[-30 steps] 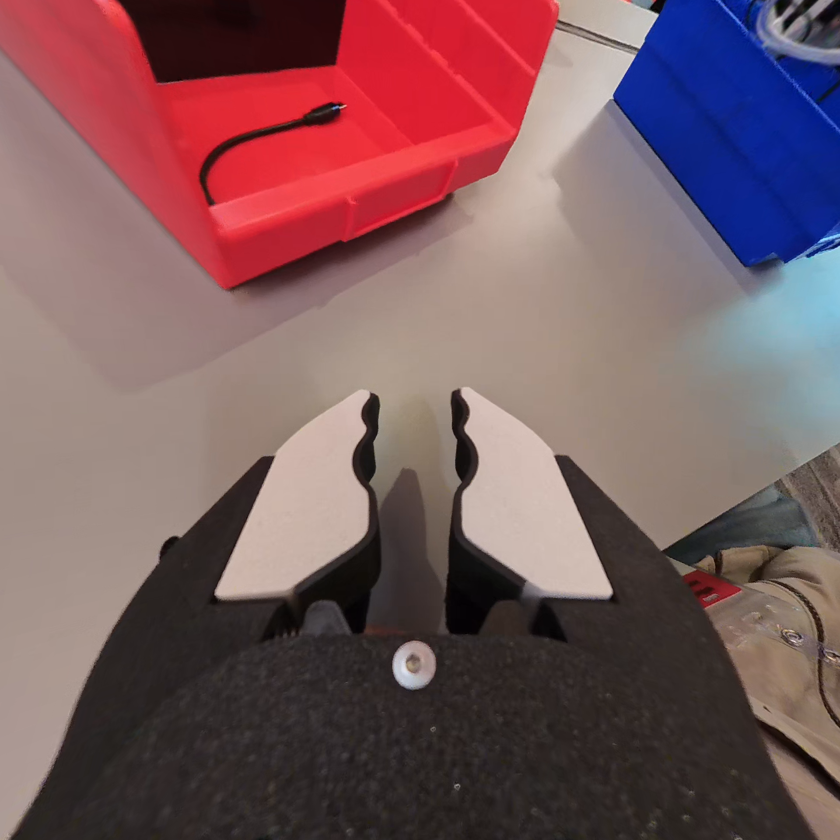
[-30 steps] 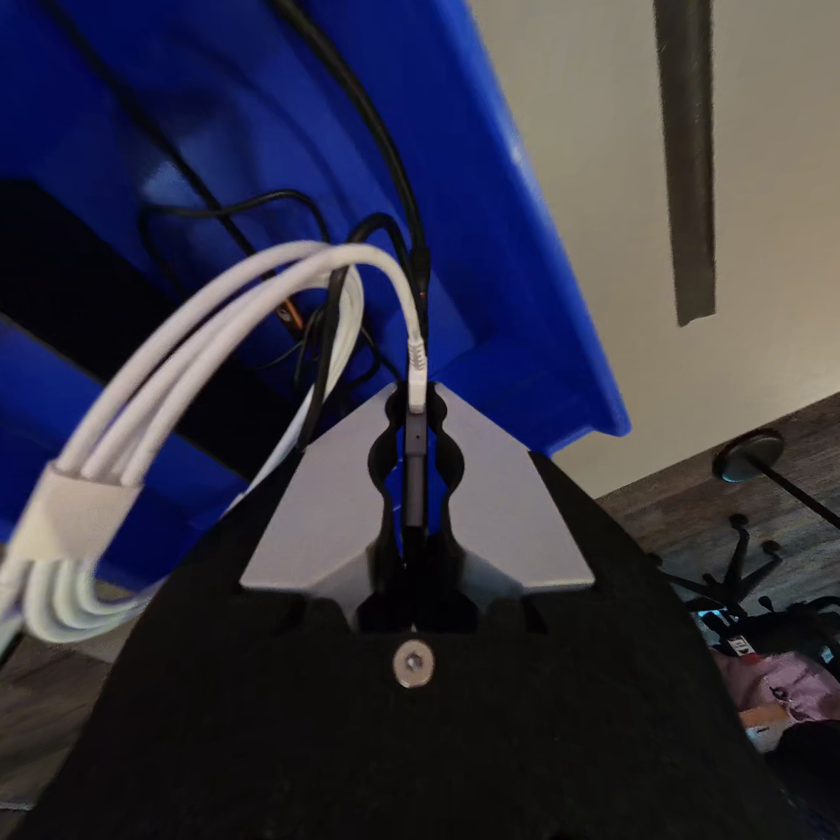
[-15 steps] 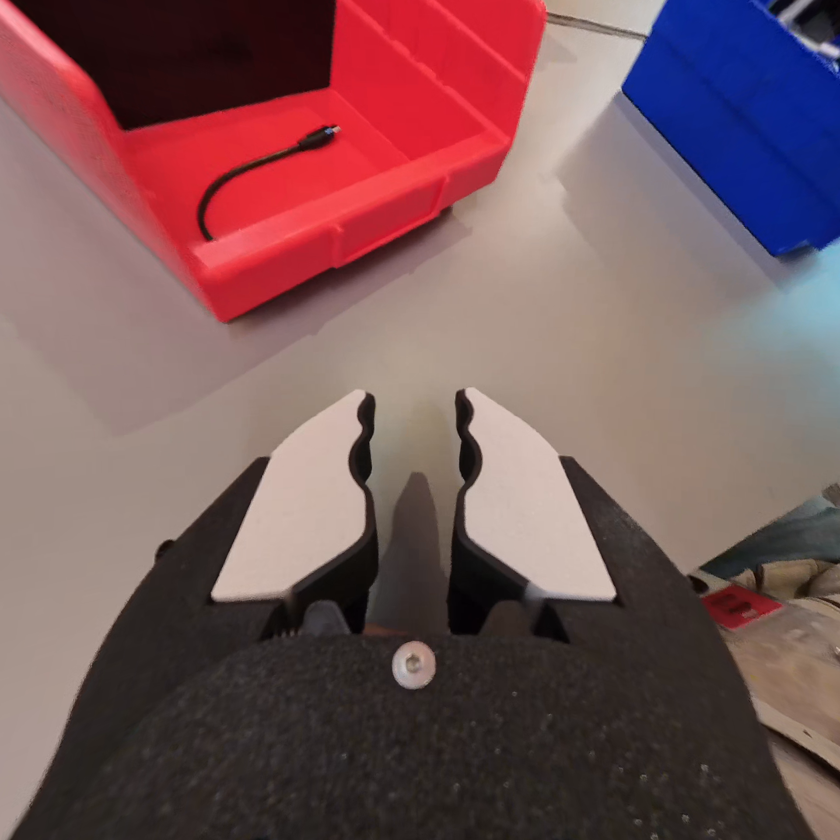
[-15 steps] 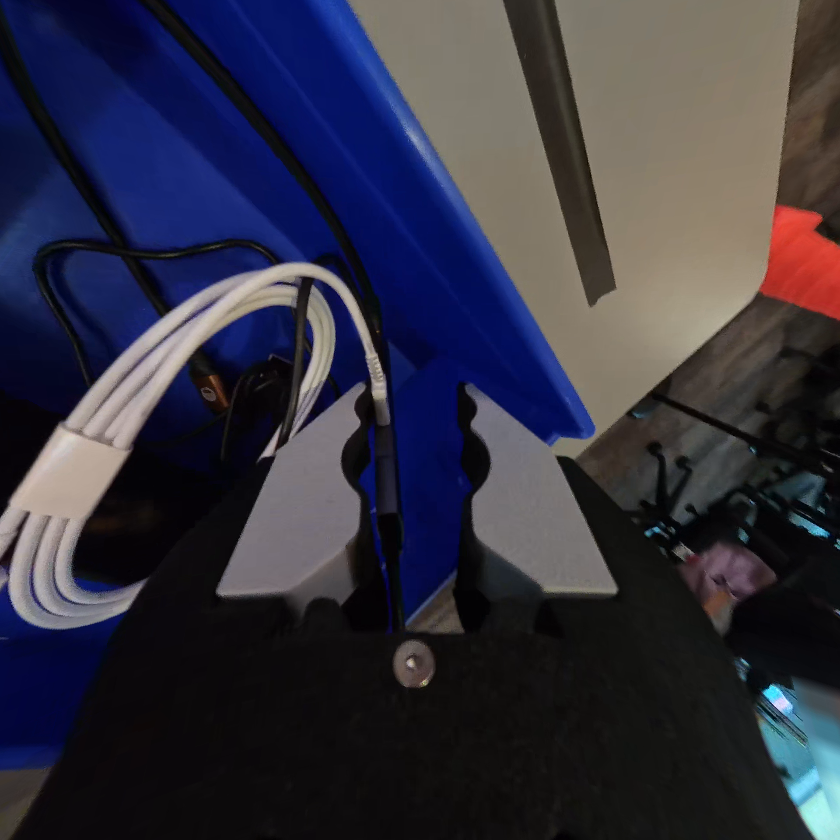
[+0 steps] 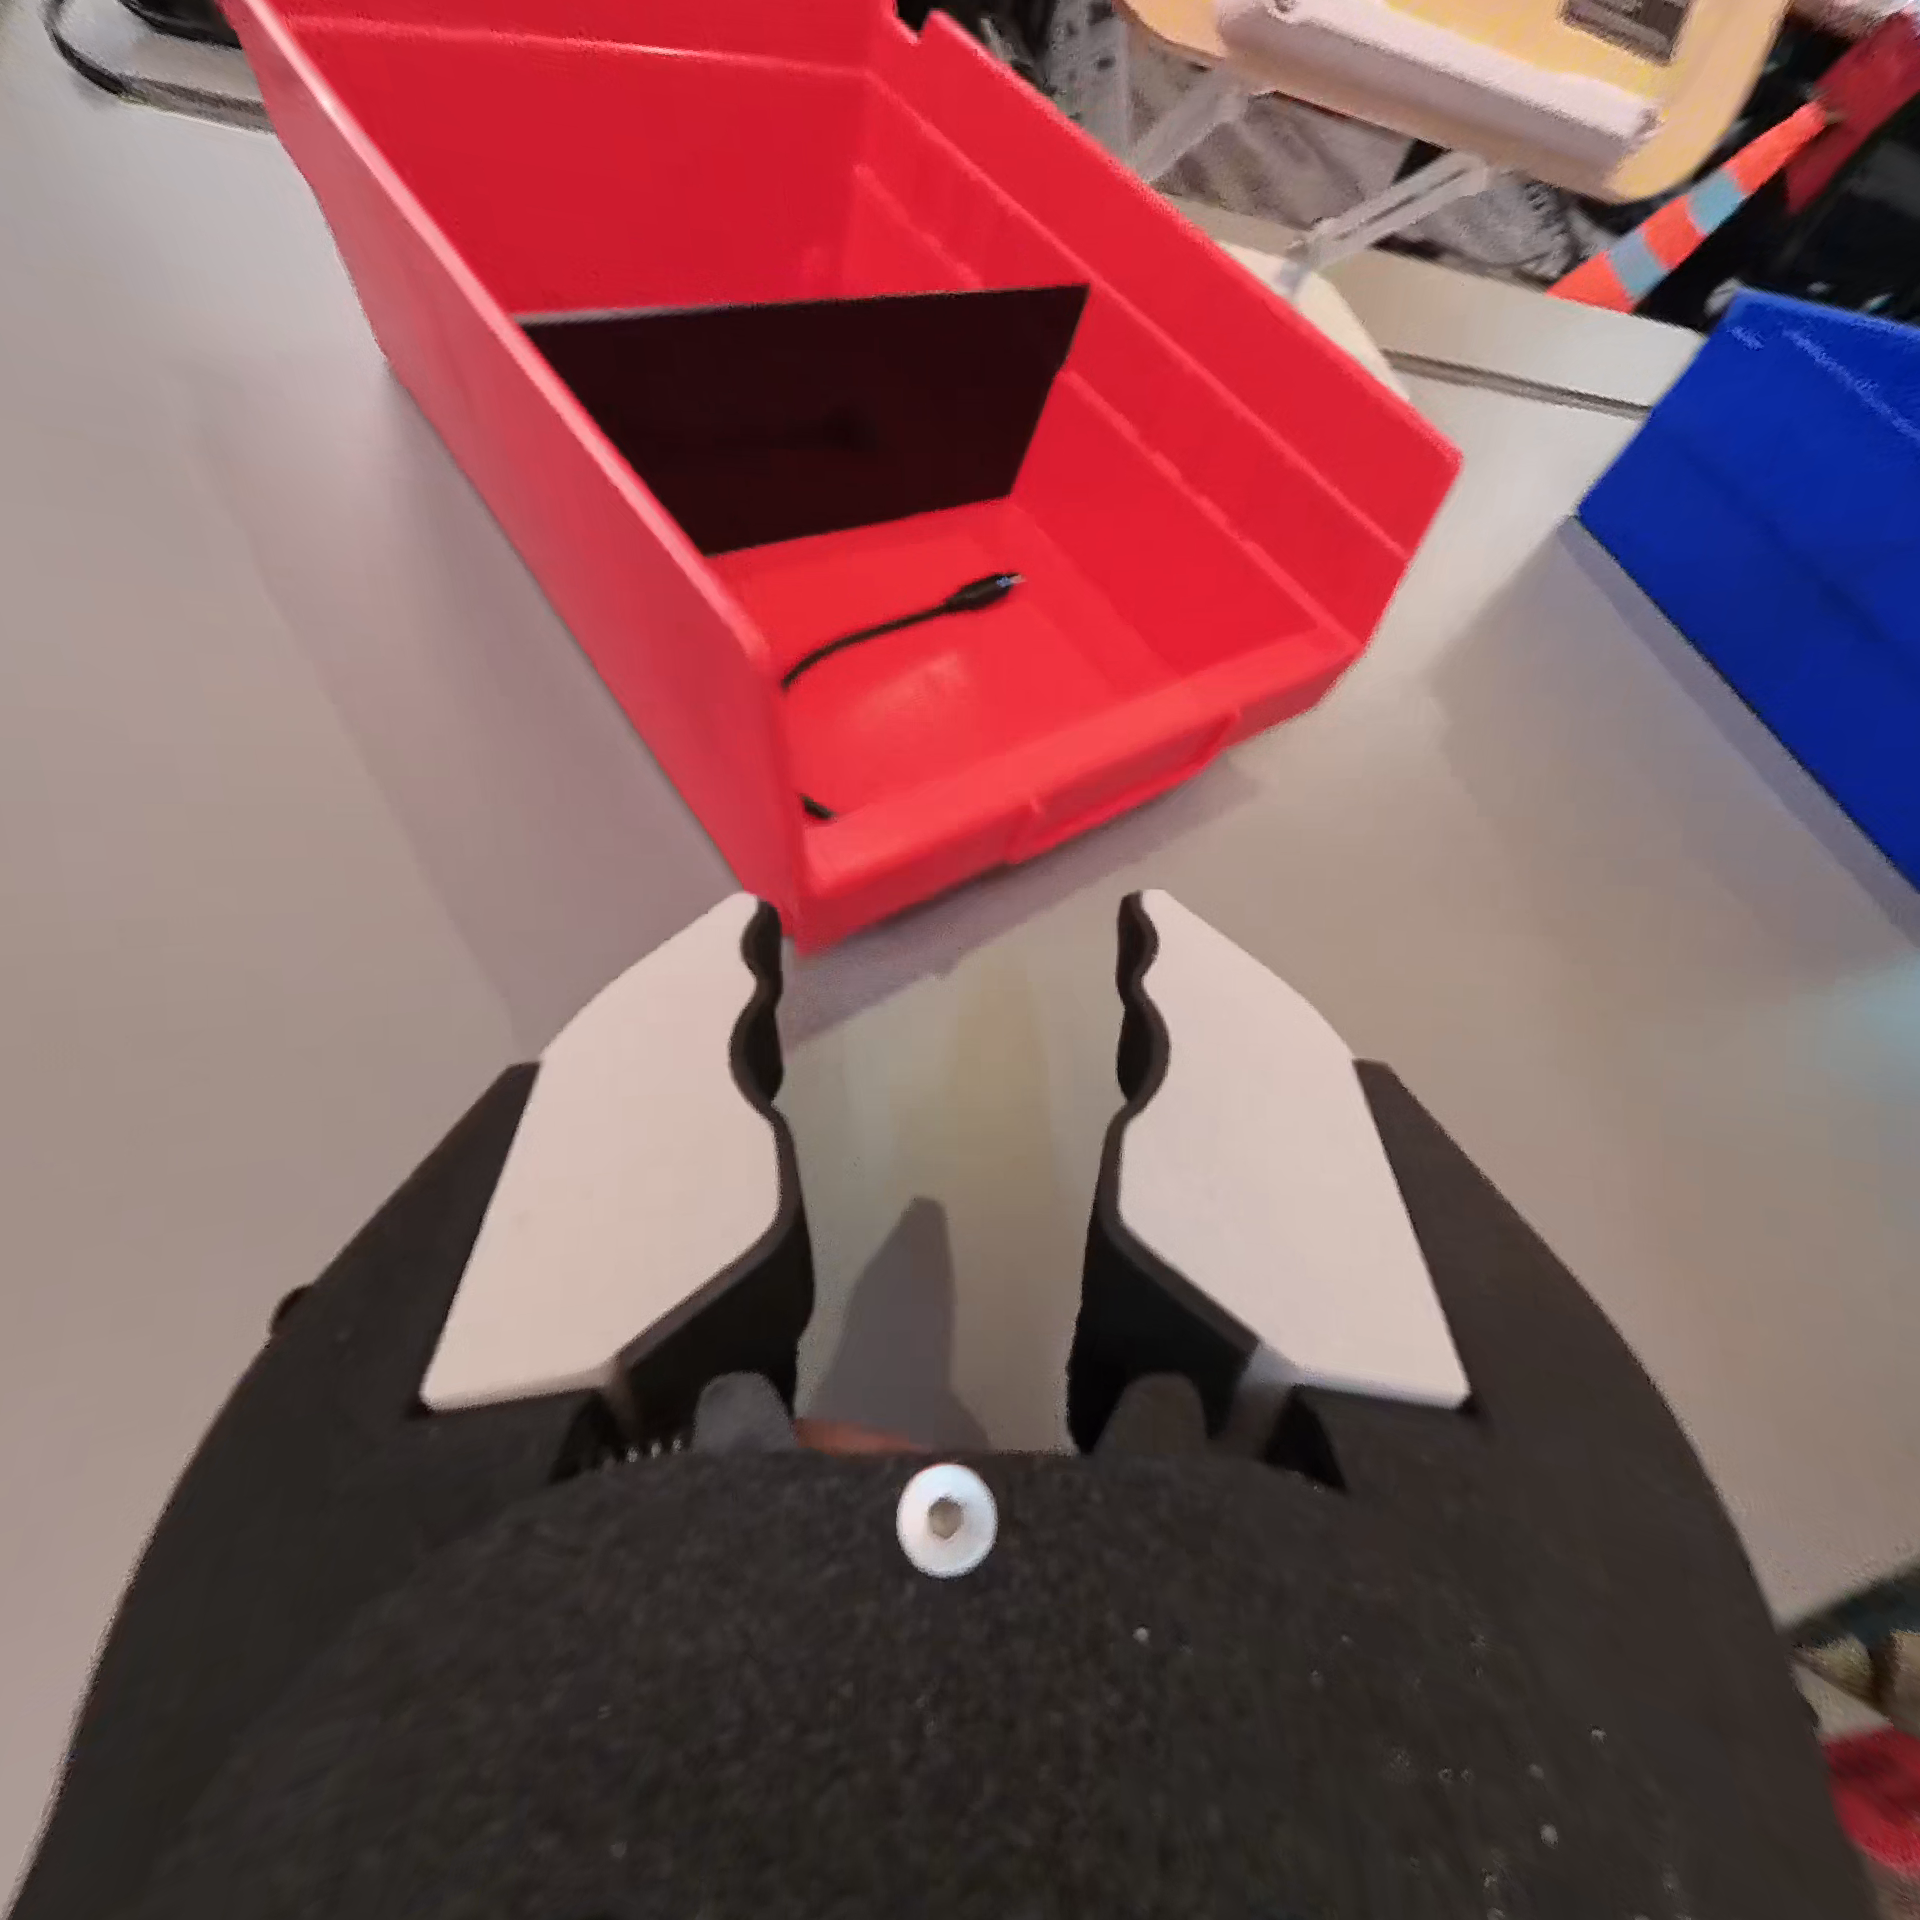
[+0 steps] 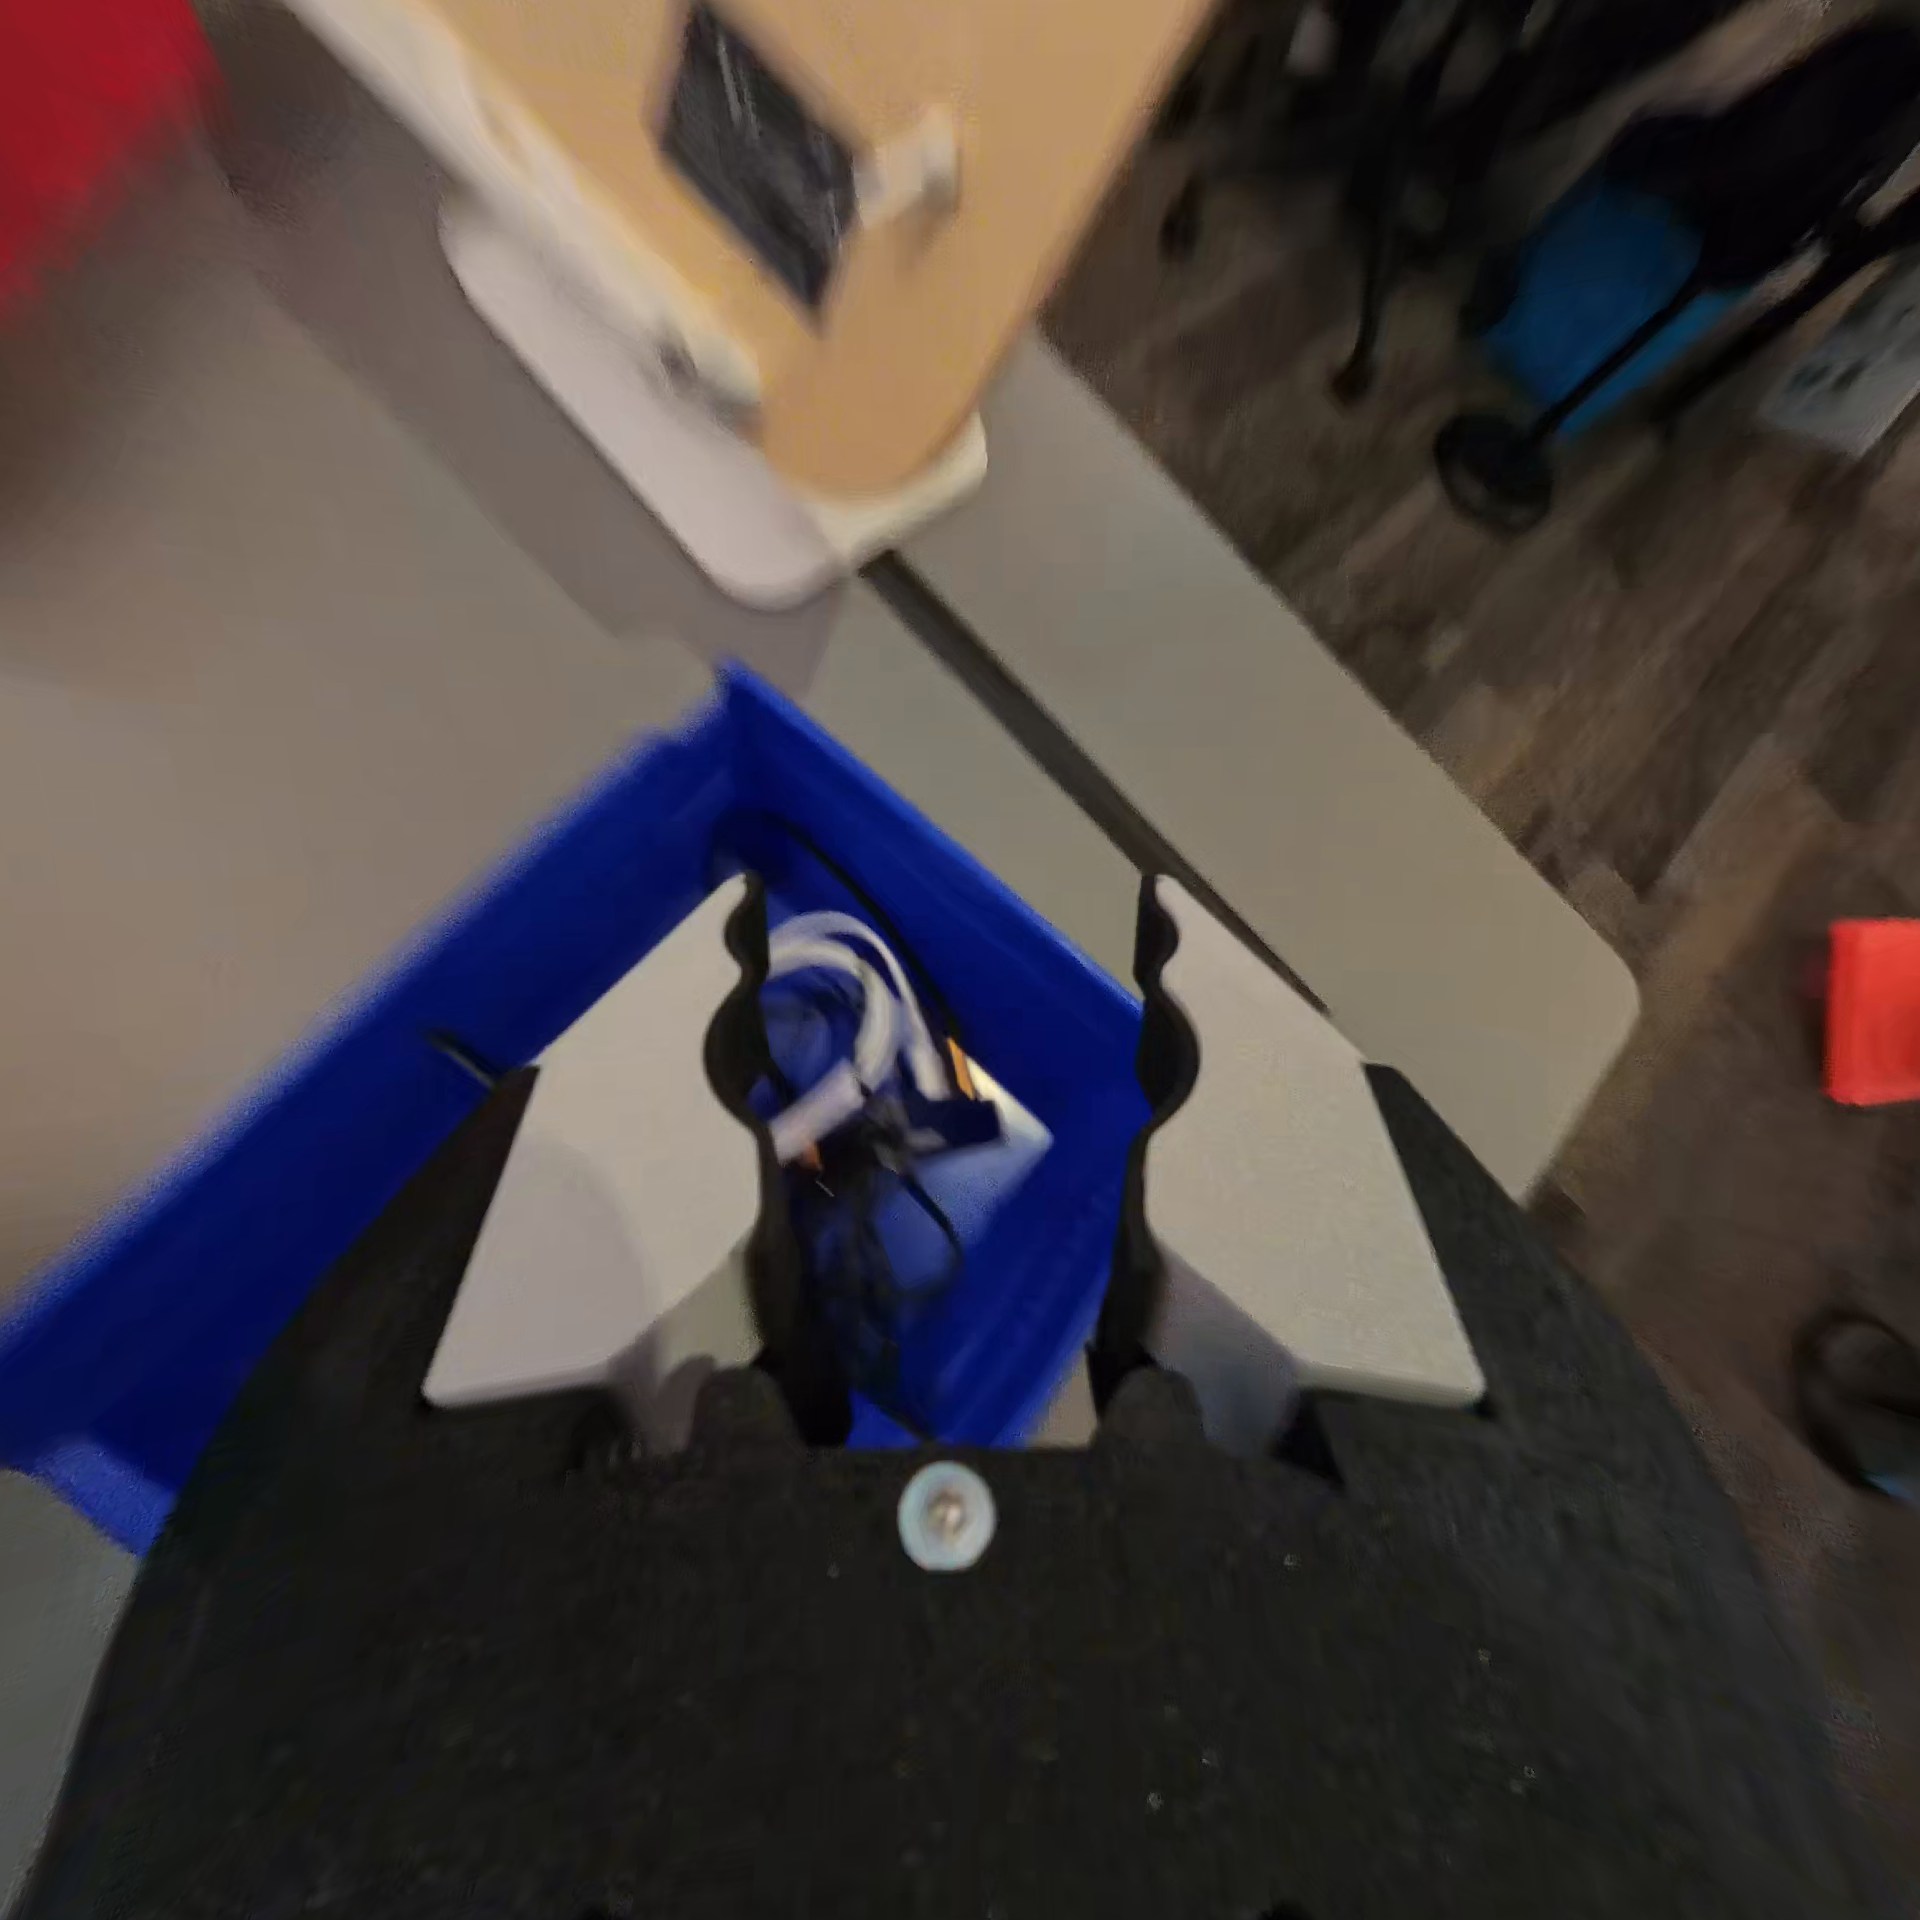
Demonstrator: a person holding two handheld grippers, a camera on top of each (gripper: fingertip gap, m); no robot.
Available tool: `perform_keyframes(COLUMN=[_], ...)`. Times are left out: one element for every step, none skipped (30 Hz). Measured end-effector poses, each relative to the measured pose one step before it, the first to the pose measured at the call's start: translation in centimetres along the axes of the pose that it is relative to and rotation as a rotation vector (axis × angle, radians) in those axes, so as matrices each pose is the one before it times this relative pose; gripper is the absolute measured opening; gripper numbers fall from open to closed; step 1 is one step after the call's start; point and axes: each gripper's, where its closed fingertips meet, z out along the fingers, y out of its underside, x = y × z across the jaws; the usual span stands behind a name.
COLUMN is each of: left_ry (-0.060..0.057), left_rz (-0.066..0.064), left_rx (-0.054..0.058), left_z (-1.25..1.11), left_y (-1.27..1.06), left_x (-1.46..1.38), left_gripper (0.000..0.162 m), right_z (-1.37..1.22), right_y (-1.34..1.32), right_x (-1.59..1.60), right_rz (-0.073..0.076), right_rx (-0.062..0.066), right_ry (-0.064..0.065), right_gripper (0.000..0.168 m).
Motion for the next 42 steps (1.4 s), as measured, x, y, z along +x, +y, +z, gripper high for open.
perform_keyframes(left_ry=[-0.0249, -0.0311, -0.0256, -0.0134, -0.0097, -0.0214, -0.0327, -0.0368, -0.0273, -0.0113, -0.0357, -0.0401, -0.0299, -0.0051, 0.0214, 0.0282, 0.0146, 0.0082, -0.0038, -0.0038, 0.011, 0.0103, -0.0004, -0.0044, -0.0034, -0.0003, -0.0001, -0.0063, -0.0143, -0.0236, -0.0117, -0.0035, -0.001, 0.0122, 0.0342, 0.0532, 0.0585, 0.054, 0.0594, 0.0511, 0.0375, 0.0101], left_rz=[0.0055, 0.0064, 0.0052, 0.0051, 0.0112, 0.0165, 0.018, 0.0151, 0.0132, -0.0026, -0.009, -0.0021, -0.0015, -0.0263, -0.046, -0.0328, 0.0087, 0.0433, 0.0416, 0.0009, -0.0242, -0.0095, 0.0072, 0.0162, 0.0088, -0.0167, -0.0178, -0.007, 0.0013, -0.0047, -0.0096, -0.0164, -0.0232, -0.0265, -0.0263, -0.0211, -0.0196, -0.0269, -0.021, -0.003, 0.0344, 0.055], left_rx=[-0.0033, -0.0077, -0.0053, -0.0044, -0.0149, -0.0248, -0.031, -0.0257, -0.0058, 0.0065, 0.0004, -0.0087, -0.0081, -0.0041, -0.0005, -0.0009, -0.0025, -0.0107, -0.0077, -0.0035, 0.0013, 0.0003, 0.0068, 0.0055, 0.0037, 0.006, 0.0077, 0.0075, 0.0054, 0.005, 0.02, 0.0346, 0.0397, 0.0391, 0.0359, 0.0237, 0.0087, 0.0129, 0.0196, 0.0141, -0.0103, -0.0218], left_z=[0.487, 0.603, 0.691, 0.745, 0.789, 0.786, 0.709, 0.514, 0.222, 0.004, -0.174, -0.251, -0.195, -0.129, -0.047, 0.04, 0.043, 0.013, -0.056, -0.048, -0.014, 0.028, -0.06, -0.088, -0.081, -0.094, -0.116, -0.164, -0.302, -0.567, -0.928, -1.245, -1.427, -1.497, -1.418, -1.22, -0.96, -0.671, -0.388, -0.107, 0.086, 0.031], left_y=[-0.661, -0.575, -0.569, -0.512, -0.234, 0.035, 0.256, 0.301, 0.16, 0.007, 0.048, 0.092, 0.09, 0.08, 0.004, -0.073, -0.098, -0.053, -0.08, -0.05, -0.007, 0.076, 0.001, 0.026, 0.075, 0.009, -0.025, -0.004, 0.042, 0.045, -0.064, -0.162, -0.143, 0.012, 0.282, 0.698, 1.124, 1.301, 1.399, 1.333, 0.531, -0.253], left_x=[-0.474, -0.615, -0.582, -0.401, -0.31, -0.424, -0.568, -0.689, -0.754, -0.646, -1.183, -1.471, -1.501, -1.284, -0.949, -0.697, -0.579, -0.455, -0.585, -0.647, -0.467, -0.343, -0.291, -0.169, -0.05, 0.043, 0.083, 0.044, -0.042, -0.154, 0.045, 0.213, 0.331, 0.627, 1.065, 1.453, 1.6, 1.548, 1.527, 1.273, 0.999, 0.497], left_gripper=[0.062, 0.062, 0.062, 0.062, 0.059, 0.053, 0.046, 0.034, 0.023, 0.018, 0.012, 0.007, 0.003, 0.002, 0.002, 0.003, 0.003, 0.002, 0.002, 0.002, 0.002, 0.002, 0.002, 0.002, 0.002, 0.002, 0.002, 0.003, 0.016, 0.03, 0.035, 0.037, 0.038, 0.04, 0.04, 0.04, 0.04, 0.04, 0.04, 0.04, 0.045, 0.046], right_z=[-1.699, -1.413, -1.176, -0.93, -0.727, -0.513, -0.275, -0.209, -0.345, -0.473, -0.558, -0.847, -1.078, -1.244, -1.119, -0.999, -0.916, -0.748, -0.364, -0.037, 0.121, 0.149, 0.074, 0.003, -0.07, -0.15, -0.097, -0.027, 0.027, 0.063, 0.051, 0.004, -0.065, -0.144, -0.157, -0.147, -0.133, -0.119, -0.07, 0.007, 0.126, 0.233], right_y=[-1.597, -0.982, -0.525, -0.252, 0.174, 0.486, 0.757, 1.157, 1.662, 1.78, 1.615, 1.569, 1.078, 0.772, 0.715, 0.653, 0.212, -0.259, -0.261, 0.06, 0.568, 1.06, 1.109, 0.884, 0.639, 0.363, 0.081, 0.106, 0.178, 0.275, 0.321, 0.223, 0.004, -0.115, -0.028, 0.13, 0.291, 0.296, 0.186, 0.029, -0.119, -0.227], right_x=[-1.14, -1.655, -2.097, -2.086, -2.009, -2.019, -1.965, -1.629, -1.17, -1.339, -1.389, -1.309, -0.702, -0.15, 0.036, 0.181, 0.99, 1.378, 1.35, 0.921, 0.414, 0.274, 0.2, 0.206, 0.181, 0.117, 0.309, 0.628, 0.492, 0.254, 0.11, -0.023, -0.18, -0.273, -0.185, -0.142, -0.186, -0.333, -0.466, -0.508, -0.653, -0.995], right_rz=[0.0526, 0.0402, 0.0274, 0.0166, 0.0052, -0.0005, 0.0027, 0.0225, 0.0471, 0.0161, 0.0016, 0.0, -0.0095, -0.0091, -0.0155, 0.0037, -0.0148, -0.0556, -0.0443, -0.0069, 0.0343, 0.053, 0.0599, 0.0644, 0.0661, 0.054, 0.0466, 0.0344, 0.0102, -0.0051, -0.0037, 0.0021, 0.01, 0.0164, 0.0162, 0.0073, 0.0033, 0.0012, -0.0039, -0.0114, -0.0162, -0.0167], right_rx=[0.1015, 0.0719, 0.0556, 0.0543, 0.043, 0.0432, 0.05, 0.0427, 0.0211, 0.0194, 0.0303, 0.0256, 0.0347, 0.0159, -0.0005, -0.0043, 0.0114, 0.0172, 0.0096, -0.0036, -0.022, -0.043, -0.0391, -0.0131, 0.0058, 0.0054, 0.0018, -0.0123, -0.0184, -0.0223, -0.028, -0.025, -0.0118, 0.003, 0.0102, 0.0109, 0.005, 0.0026, 0.0066, 0.0149, 0.0209, 0.0189], right_ry=[-0.0128, -0.0193, -0.0222, -0.002, 0.0153, 0.0189, 0.0238, 0.0478, 0.0788, 0.0509, 0.0339, 0.0303, 0.0588, 0.075, 0.0594, 0.0456, 0.0748, 0.0719, 0.0466, 0.0009, -0.0374, -0.0428, -0.0446, -0.0447, -0.0481, -0.0482, -0.0241, 0.0073, 0.0033, -0.0069, -0.0063, -0.0067, -0.0101, -0.0111, -0.0019, 0.0022, 0.0023, -0.0033, -0.0059, -0.0042, -0.0098, -0.0283], right_gripper=[0.07, 0.069, 0.07, 0.069, 0.067, 0.063, 0.062, 0.062, 0.062, 0.06, 0.054, 0.057, 0.062, 0.065, 0.062, 0.057, 0.054, 0.048, 0.043, 0.039, 0.04, 0.041, 0.044, 0.049, 0.051, 0.052, 0.051, 0.051, 0.052, 0.052, 0.052, 0.054, 0.055, 0.054, 0.054, 0.054, 0.054, 0.054, 0.054, 0.054, 0.054, 0.054])
